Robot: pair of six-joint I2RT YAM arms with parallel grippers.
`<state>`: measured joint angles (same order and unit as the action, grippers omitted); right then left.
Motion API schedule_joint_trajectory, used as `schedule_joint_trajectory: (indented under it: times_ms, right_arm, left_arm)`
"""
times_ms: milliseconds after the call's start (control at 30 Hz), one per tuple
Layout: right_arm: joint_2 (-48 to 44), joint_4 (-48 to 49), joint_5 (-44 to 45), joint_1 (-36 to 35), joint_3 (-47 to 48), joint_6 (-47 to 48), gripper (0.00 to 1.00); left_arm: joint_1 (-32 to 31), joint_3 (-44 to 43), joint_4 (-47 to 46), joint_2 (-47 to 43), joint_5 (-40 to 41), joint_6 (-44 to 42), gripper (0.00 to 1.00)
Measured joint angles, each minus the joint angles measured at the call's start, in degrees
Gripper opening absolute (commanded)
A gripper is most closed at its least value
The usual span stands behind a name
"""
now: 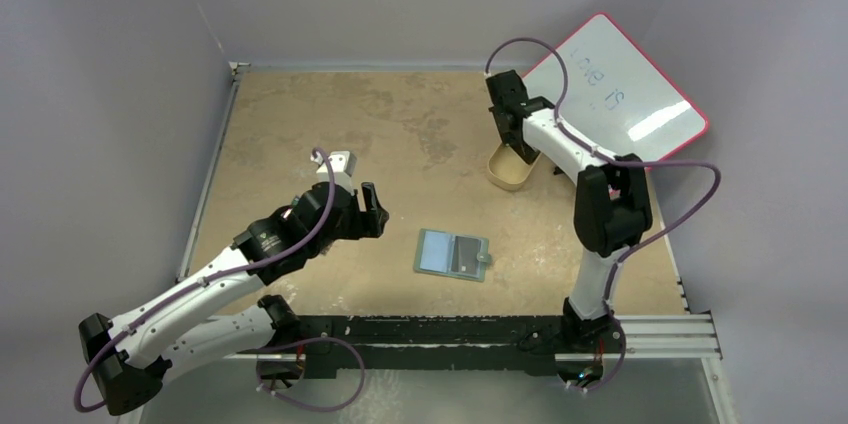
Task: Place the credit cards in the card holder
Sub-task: Pick up the credit card from the storage box.
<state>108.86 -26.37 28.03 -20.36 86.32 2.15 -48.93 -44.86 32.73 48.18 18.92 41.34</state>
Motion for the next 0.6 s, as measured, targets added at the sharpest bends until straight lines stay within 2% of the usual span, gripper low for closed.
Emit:
schedule_joint_trajectory:
  times_ms: [300, 600]
  right_arm:
    - [-9.09, -3.78, -10.21, -0.26, -0.83, -6.62, 0.0]
    - [-26.49, 4.07, -31.3, -3.17, -16.59, -19.91, 0.0]
  left_arm:
    - [0.0, 0.59, -1.4, 2.51, -0.31, 2.21, 0.65]
    - [0.0, 3.02, -6.23, 8.17, -3.39, 4.76, 0.58]
